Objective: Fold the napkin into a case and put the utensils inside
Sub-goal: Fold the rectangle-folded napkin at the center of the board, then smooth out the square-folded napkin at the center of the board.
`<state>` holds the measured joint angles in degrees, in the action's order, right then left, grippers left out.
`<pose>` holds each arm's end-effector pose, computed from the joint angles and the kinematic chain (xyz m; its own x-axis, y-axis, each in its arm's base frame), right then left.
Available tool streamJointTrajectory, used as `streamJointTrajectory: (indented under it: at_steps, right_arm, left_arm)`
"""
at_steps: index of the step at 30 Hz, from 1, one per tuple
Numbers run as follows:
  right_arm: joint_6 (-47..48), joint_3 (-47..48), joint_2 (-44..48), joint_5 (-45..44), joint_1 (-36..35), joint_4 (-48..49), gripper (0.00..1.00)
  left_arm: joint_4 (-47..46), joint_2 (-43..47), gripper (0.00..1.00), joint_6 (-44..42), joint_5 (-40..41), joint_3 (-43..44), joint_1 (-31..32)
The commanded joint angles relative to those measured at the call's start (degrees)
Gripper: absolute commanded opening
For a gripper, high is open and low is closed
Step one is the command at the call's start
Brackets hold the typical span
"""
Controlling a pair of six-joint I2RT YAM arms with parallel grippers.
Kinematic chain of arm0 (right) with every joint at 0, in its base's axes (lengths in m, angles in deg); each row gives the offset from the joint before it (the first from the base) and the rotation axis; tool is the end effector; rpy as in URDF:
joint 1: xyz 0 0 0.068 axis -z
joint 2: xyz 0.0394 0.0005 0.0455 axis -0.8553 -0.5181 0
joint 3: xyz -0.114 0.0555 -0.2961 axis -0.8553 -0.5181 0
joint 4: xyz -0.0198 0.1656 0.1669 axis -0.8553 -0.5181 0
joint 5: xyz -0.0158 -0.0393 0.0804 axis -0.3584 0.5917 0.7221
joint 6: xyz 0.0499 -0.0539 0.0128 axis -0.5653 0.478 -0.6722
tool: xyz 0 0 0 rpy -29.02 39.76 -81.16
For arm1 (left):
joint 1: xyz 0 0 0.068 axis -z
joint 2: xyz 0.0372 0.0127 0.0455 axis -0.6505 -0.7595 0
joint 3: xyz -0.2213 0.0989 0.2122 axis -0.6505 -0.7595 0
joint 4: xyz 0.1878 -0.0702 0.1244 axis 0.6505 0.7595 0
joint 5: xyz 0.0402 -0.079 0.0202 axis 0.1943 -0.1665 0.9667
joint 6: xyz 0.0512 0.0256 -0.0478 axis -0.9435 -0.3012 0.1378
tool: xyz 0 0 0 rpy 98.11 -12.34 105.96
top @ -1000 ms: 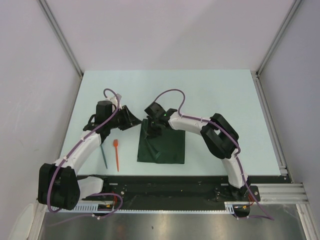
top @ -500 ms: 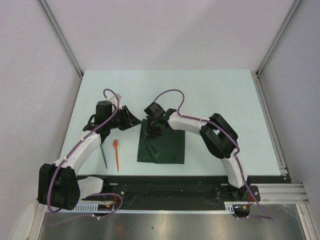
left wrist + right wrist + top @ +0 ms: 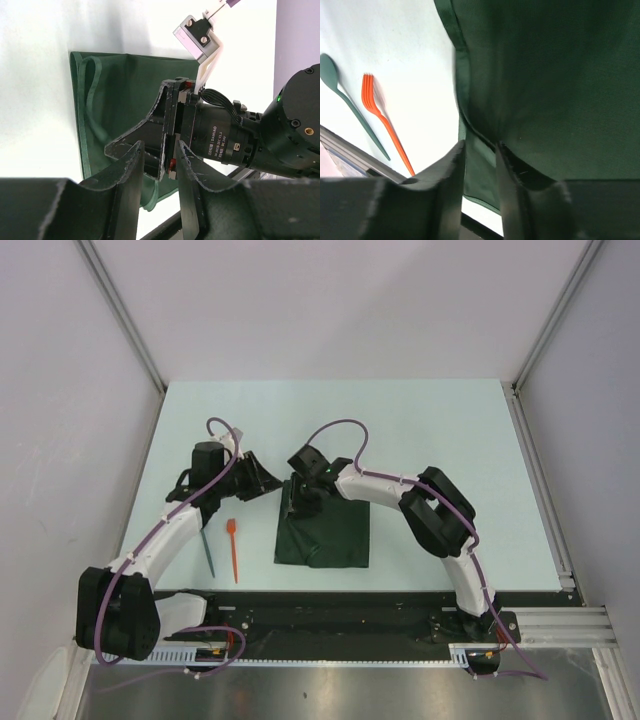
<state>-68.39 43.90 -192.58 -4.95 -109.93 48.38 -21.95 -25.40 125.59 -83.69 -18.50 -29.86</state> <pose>0.2936 0.3797 0.2023 -0.9680 0.0209 -0.2502 -0.1126 0.8544 0.5073 0.2181 -0.0695 0.2860 -0.7784 -0.3852 -0.4958 0.0751 0.7269 -0.6826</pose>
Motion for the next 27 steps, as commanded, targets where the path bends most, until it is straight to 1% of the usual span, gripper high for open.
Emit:
streamJointTrajectory:
  at_steps: [1,2,5,6,8,9,11,12,13,15,16,17,18,19,20,21,22,24,26,27]
  right_arm:
    - [1.47,1.81,1.33,1.94,0.60,1.26,0.38]
    - [2.43,1.20,1.95,3.43,0.77,2.31,0.42]
    - [4.28,-0.56,6.16,6.59,1.38,3.20,0.46]
    - [5.42,-3.17,9.83,7.30,1.74,3.63,0.47]
    - [6.66,-7.23,14.06,9.58,3.66,5.65,0.48]
    - [7.79,-11.25,17.83,10.29,4.54,5.83,0.48]
    - [9.73,-16.10,22.15,13.09,7.78,8.10,0.48]
    - [10.61,-21.69,24.00,13.46,8.94,8.55,0.48]
    - [13.05,-24.36,27.67,14.59,9.90,10.39,0.48]
    - [13.96,-32.07,30.33,16.00,12.37,11.98,0.47]
    - [13.09,-34.81,32.87,16.36,13.16,13.55,0.45]
    - [12.12,-37.28,34.72,15.93,13.77,14.79,0.44]
    - [11.59,-39.74,36.57,15.23,14.65,16.10,0.42]
    - [11.50,-44.29,40.33,13.65,14.92,18.55,0.36]
    - [11.50,-45.81,41.84,12.68,14.84,19.27,0.31]
    - [11.50,-47.48,43.08,11.54,14.92,19.80,0.21]
    - [11.50,-49.59,44.13,10.48,15.01,21.11,0.08]
    - [11.15,-51.27,44.94,10.82,15.01,22.70,0.00]
    - [10.62,-53.21,43.71,10.56,15.10,26.03,0.00]
    - [10.79,-53.47,43.09,11.17,15.19,27.35,0.00]
  left_arm:
    - [-0.37,1.69,0.37,-1.07,-1.32,0.34,-0.61]
    - [-0.28,1.78,0.37,-1.16,-1.23,0.26,-0.61]
    - [0.07,2.13,0.37,-1.34,-0.96,0.52,-0.70]
    - [0.33,1.96,0.37,-1.60,-0.88,0.87,-0.79]
    - [0.77,1.87,0.38,-1.86,-0.87,0.78,-0.79]
    - [0.34,1.61,0.38,-1.69,-1.57,0.43,-0.70]
    - [-1.59,-0.23,0.39,-1.43,-3.94,-0.71,0.17]
    - [-1.60,-1.46,0.39,-1.77,-3.78,-0.71,1.05]
    - [-0.38,-3.90,0.38,-2.21,-3.17,-0.02,3.67]
    - [2.25,-6.90,0.37,-3.27,0.08,2.00,6.93]
    - [3.22,-9.53,0.36,-3.45,1.48,2.80,10.69]
    - [4.28,-10.86,0.35,-4.23,2.98,3.85,12.99]
    - [7.25,-12.09,0.34,-4.59,7.52,6.38,15.18]
    - [8.67,-13.50,0.31,-4.85,9.91,7.63,19.64]
    - [9.81,-15.51,0.30,-5.11,12.55,8.51,21.78]
    - [11.39,-16.31,0.29,-4.94,16.49,9.56,25.45]
    - [11.41,-16.93,0.27,-4.68,17.74,9.75,26.88]
    - [11.67,-19.04,0.24,-4.06,20.38,10.36,30.04]
    - [11.41,-21.58,0.23,-3.80,21.01,11.15,31.46]
    - [11.32,-22.47,0.20,-3.80,21.10,12.11,32.51]
